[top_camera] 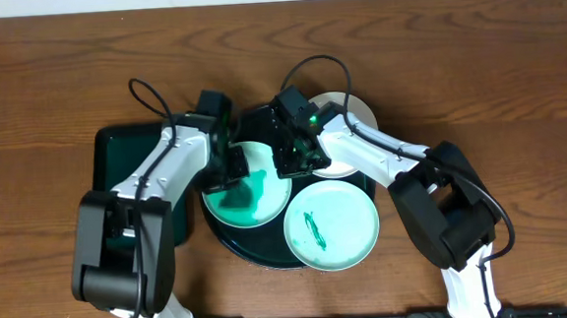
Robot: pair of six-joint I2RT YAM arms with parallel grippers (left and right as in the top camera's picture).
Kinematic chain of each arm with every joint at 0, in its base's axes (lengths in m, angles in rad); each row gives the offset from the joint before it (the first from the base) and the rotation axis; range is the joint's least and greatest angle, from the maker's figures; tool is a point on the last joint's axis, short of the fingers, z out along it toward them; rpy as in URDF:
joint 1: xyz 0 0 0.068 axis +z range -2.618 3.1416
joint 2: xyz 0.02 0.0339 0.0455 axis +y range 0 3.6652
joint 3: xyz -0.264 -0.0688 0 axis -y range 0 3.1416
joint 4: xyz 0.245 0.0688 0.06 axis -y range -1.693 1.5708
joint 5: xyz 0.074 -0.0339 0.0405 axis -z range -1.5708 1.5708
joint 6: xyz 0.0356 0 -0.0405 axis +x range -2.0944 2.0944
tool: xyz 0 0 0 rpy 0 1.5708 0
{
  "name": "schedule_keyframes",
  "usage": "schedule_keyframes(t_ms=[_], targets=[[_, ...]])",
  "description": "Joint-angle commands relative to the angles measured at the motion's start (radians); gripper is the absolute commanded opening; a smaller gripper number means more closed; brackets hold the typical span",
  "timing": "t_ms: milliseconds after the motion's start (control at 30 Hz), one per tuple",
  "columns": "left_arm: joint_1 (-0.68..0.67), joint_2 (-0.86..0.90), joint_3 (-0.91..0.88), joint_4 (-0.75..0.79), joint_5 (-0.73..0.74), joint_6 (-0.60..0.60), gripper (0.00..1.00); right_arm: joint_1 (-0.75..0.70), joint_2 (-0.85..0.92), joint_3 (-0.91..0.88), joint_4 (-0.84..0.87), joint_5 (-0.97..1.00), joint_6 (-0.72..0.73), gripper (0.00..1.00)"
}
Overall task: Clean dirty plates on tray and stack at the side
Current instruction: 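Scrub the left plate with the sponge held in the left gripper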
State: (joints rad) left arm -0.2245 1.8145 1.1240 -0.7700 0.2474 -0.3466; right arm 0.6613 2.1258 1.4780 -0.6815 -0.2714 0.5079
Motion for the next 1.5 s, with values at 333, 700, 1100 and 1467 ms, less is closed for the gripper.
schedule_keyframes(t_ms=[333,700,1100,1467], targets=[[0.017,0.048,0.017,0.019,0.188,0.183,0.07,-0.002,0.027,0.015,0.005,-0.003,-0.007,0.01],[0.027,0.043,0.046,-0.192,-0.34,-0.127,0.07,-0.002,0.027,0.015,0.006,-0.002,-0.007,0.02],[0.027,0.043,0.046,0.088,-0.046,-0.002,0.07,-0.002,0.027,0.015,0.006,-0.002,-0.008,0.02],[0.027,0.043,0.046,0.119,0.025,0.173,0.07,-0.002,0.027,0.015,0.008,-0.002,-0.007,0.02]])
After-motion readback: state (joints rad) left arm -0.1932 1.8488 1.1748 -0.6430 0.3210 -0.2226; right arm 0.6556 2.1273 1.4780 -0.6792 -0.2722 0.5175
